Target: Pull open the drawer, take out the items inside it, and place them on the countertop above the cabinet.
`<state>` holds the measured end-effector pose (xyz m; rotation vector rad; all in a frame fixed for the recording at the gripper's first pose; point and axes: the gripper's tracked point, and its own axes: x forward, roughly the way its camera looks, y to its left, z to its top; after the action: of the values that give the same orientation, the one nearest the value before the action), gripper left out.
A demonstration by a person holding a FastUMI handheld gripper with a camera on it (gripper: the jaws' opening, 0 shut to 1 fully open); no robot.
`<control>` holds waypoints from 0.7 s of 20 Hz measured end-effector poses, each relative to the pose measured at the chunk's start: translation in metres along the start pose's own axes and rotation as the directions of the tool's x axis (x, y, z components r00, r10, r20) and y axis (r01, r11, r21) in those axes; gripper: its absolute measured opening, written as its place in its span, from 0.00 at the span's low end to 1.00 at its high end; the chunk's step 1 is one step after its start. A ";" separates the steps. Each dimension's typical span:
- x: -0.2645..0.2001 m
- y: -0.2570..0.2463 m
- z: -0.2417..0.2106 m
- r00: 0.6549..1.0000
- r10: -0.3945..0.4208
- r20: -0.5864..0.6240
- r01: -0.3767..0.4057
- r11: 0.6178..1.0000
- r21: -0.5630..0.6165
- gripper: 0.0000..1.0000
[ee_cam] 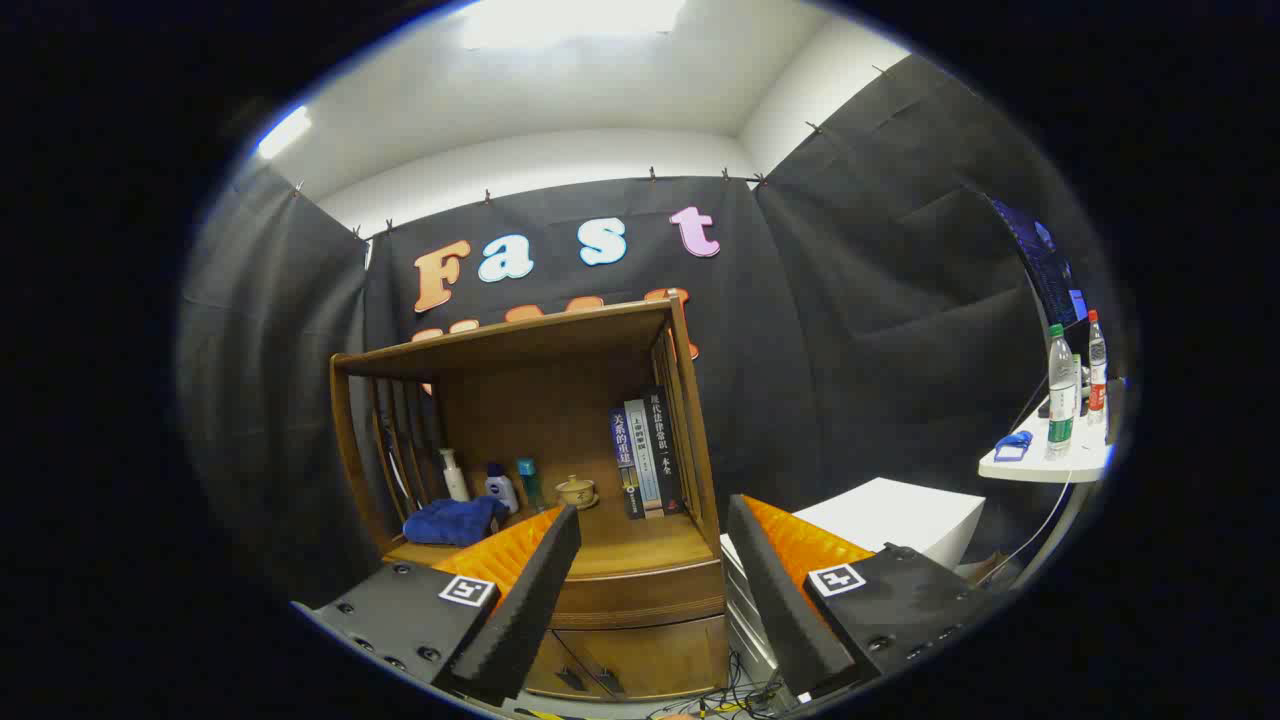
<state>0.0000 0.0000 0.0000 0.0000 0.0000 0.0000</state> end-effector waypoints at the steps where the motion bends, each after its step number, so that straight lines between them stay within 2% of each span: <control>1: 0.000 0.002 -0.001 1.000 0.004 -0.001 -0.004 1.000 -0.001 0.98; 14: -0.001 0.003 -0.005 1.000 0.008 -0.006 -0.008 1.000 -0.004 0.98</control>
<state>-0.0014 0.0027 -0.0049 -0.0041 0.0057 0.0076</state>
